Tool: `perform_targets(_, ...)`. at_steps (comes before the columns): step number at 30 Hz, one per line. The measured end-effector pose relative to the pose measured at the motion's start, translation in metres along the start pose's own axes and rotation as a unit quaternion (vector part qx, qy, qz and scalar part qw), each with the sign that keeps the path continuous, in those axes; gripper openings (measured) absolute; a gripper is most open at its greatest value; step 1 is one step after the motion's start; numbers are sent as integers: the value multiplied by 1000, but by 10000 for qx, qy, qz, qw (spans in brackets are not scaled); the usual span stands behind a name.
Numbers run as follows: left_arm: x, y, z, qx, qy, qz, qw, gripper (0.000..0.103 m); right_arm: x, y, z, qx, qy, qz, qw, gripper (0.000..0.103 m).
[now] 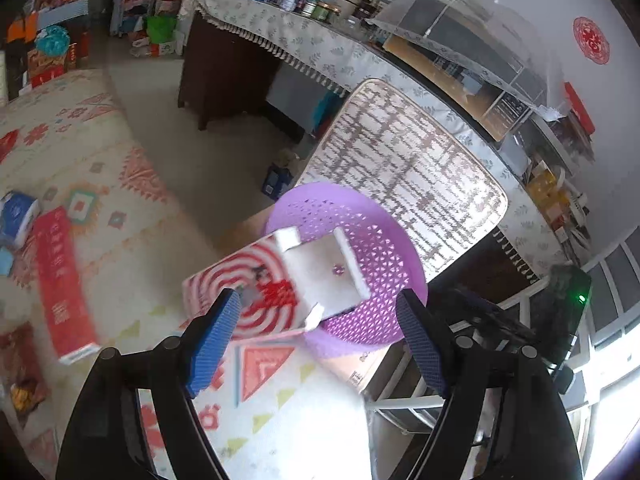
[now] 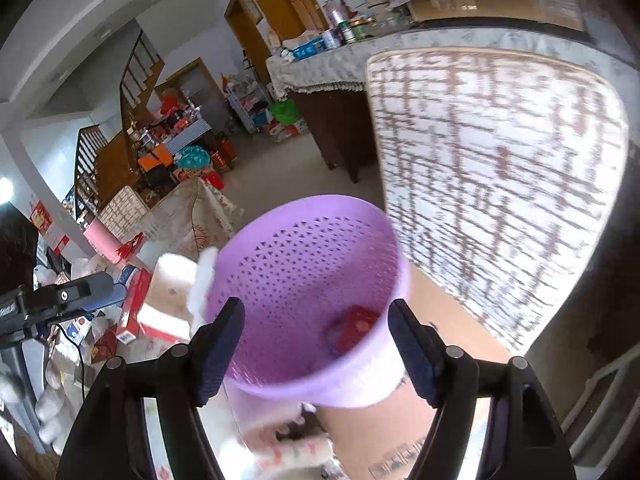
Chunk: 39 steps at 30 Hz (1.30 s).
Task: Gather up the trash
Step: 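Drop the red cigarette box from the right gripper while the left drops the target box into the basket, then grasp the white medicine box with the left gripper while the right grasps the red toothpaste box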
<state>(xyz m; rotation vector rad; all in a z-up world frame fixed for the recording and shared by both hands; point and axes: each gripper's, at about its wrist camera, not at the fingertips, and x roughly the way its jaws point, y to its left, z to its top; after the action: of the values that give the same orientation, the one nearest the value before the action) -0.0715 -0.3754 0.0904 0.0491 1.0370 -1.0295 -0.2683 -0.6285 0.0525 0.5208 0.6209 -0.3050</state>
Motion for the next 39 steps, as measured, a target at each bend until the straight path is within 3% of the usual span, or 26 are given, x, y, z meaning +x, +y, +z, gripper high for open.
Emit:
perform_targets(3,-17,7,-8,-47,-98,8,9999,79,-26,-14,-15,13,-83,-198,9998,81)
perform_targets(10,-52,11,-26,165,-464,446,9978,79,-72,-50,-38,253,-275,-650,9972,82)
perform_targets(18,-86,24,-39,154,-773,887,9929,79,-79,-67,-42,411,-268,-694,9964,82)
perform_targets(28,-141,68,-59,-360,-1250,1407,9815,80,-52,-16,-43,-2,22,-178,9998,82)
perform_targets(34,-178,108,-88,-749,-1507,1946,9663,80,-25,37,-49,-269,335,347,9985,82)
perform_targets(39,-196,146,-119,-1082,-1458,2272,9568,80,-2,86,-53,-585,533,665,9946,83)
